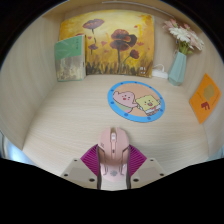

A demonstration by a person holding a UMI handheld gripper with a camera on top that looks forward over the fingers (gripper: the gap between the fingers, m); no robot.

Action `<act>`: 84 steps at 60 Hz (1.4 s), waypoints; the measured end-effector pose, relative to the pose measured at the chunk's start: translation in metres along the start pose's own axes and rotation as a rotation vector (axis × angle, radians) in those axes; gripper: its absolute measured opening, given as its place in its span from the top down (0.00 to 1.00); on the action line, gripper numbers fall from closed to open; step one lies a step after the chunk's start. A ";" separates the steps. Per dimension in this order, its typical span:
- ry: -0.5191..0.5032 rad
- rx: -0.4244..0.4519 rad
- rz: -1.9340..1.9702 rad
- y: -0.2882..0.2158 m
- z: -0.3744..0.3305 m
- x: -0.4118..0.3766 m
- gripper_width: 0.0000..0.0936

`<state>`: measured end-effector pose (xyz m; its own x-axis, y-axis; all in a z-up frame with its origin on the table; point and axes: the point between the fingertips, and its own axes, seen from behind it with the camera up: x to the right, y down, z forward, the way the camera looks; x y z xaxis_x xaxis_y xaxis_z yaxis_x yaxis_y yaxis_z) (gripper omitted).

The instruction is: Arrange mouse

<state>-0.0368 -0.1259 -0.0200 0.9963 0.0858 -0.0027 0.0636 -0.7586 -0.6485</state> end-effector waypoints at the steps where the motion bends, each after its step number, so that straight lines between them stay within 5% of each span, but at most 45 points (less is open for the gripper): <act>1: 0.001 -0.002 -0.004 0.001 0.001 0.000 0.65; 11: 0.003 -0.004 -0.032 -0.018 -0.027 -0.011 0.65; 27: 0.056 0.296 -0.012 -0.226 -0.119 -0.012 0.65; 39: 0.090 0.379 0.049 -0.314 -0.100 0.045 0.65; 47: 0.112 0.276 0.055 -0.296 -0.028 0.085 0.65; 63: 0.047 -0.021 0.034 -0.170 0.105 0.086 0.65; 75: 0.037 -0.026 0.066 -0.151 0.118 0.084 0.64; 84: 0.043 -0.007 0.041 -0.153 0.121 0.085 0.50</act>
<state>0.0311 0.0755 -0.0132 0.9996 0.0265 0.0034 0.0225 -0.7652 -0.6434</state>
